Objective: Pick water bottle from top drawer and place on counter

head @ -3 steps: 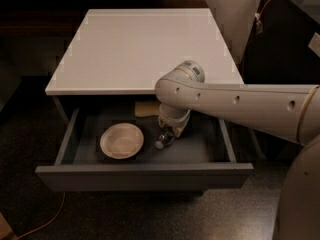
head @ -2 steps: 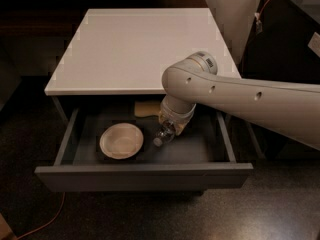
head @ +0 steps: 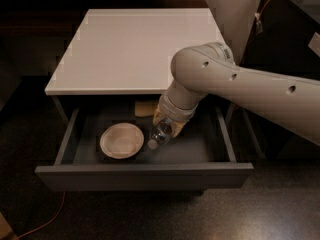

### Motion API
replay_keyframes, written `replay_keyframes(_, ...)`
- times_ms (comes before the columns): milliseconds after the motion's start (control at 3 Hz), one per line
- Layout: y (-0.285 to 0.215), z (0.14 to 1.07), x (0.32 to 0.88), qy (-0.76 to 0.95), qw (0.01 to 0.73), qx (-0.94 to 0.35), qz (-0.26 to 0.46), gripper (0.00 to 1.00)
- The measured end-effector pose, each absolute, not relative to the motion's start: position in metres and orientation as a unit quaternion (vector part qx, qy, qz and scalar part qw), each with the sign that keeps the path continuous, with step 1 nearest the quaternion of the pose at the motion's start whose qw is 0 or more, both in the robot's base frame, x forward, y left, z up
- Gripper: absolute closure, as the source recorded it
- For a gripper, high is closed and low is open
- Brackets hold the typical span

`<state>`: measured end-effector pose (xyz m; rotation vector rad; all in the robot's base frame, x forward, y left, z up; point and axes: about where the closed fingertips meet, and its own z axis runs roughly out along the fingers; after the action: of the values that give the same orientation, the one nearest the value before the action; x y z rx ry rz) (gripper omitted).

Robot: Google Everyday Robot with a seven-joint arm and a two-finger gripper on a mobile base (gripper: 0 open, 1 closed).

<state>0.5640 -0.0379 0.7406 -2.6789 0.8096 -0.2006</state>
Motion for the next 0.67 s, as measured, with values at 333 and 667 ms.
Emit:
replay_keyframes(333, -0.024, 0.763, 0.543, 0.252, 0.188, -0.948, -0.055, 1.0)
replay_keyframes(667, -0.012, 0.784, 0.52, 0.224, 0.198, -0.953, -0.048, 1.0)
